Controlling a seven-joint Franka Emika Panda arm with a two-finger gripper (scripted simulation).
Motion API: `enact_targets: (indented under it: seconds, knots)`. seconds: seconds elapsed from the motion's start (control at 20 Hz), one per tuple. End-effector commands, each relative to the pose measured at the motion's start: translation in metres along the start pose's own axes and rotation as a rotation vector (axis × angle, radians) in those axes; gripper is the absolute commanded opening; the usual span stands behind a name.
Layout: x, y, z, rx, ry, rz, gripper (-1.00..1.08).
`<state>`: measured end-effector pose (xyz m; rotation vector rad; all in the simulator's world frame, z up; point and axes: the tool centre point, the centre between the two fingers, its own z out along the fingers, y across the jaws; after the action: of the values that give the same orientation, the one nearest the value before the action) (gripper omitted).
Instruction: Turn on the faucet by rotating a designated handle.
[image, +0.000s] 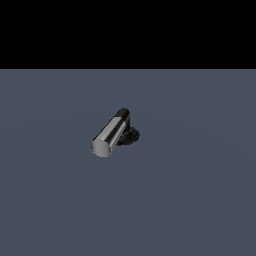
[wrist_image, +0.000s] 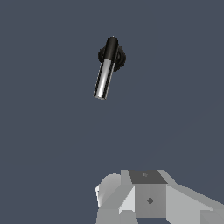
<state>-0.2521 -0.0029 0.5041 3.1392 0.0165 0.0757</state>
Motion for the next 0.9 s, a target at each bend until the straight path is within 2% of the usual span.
enact_targets:
  seconds: [0.0, 0.4, 0.85]
  knots:
    - [0.000, 0.000, 0.000, 0.000, 0.000, 0.000, -1.00]
    - [0.004, -0.005, 0.016, 0.000, -0.002, 0.006, -1.00]
    - [0.020, -0.022, 0.070, 0.000, -0.009, 0.027, -1.00]
